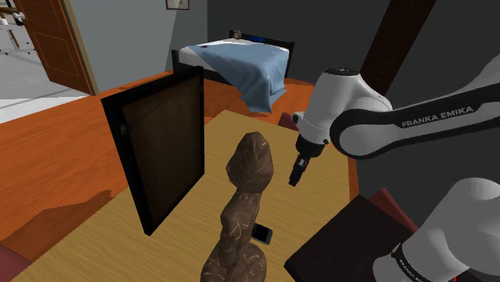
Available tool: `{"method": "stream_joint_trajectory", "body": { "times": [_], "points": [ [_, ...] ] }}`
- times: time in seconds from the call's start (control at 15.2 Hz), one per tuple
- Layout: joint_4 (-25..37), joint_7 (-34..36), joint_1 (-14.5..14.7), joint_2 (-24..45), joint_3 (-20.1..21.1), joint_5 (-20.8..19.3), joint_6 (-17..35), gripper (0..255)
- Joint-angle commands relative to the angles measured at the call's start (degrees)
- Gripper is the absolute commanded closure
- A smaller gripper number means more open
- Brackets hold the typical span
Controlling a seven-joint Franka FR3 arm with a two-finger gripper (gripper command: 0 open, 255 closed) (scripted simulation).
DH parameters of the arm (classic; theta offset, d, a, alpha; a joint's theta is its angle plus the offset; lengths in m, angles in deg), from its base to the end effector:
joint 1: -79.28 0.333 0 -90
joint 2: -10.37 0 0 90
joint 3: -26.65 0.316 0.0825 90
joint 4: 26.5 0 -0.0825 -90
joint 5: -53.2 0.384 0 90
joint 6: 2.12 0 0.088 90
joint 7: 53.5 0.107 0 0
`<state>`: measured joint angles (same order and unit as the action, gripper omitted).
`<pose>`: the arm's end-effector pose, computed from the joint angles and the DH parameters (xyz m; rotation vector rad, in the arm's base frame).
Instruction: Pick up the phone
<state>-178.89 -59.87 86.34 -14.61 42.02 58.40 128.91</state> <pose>0.3630 0.1476 0.3794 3.0358 0.6527 0.0893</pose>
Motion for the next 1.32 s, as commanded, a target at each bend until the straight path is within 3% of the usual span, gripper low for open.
{"method": "stream_joint_trajectory", "body": {
  "times": [0.0,0.4,0.66,0.86,1.06,1.25],
  "points": [
    [-0.8,0.0,0.3,3.5,1.1,-0.4,4.3,0],
    [-0.7,3.3,0.1,16.6,5.4,-5.0,16.8,0],
    [1.0,9.4,-0.4,26.7,7.1,-13.7,24.0,0],
    [3.4,16.2,1.3,34.5,5.7,-23.4,28.1,0],
    [6.6,22.6,5.7,42.1,1.6,-32.3,31.4,0],
    [7.3,24.2,7.3,44.1,-0.5,-34.4,32.8,0]
  ]
}}
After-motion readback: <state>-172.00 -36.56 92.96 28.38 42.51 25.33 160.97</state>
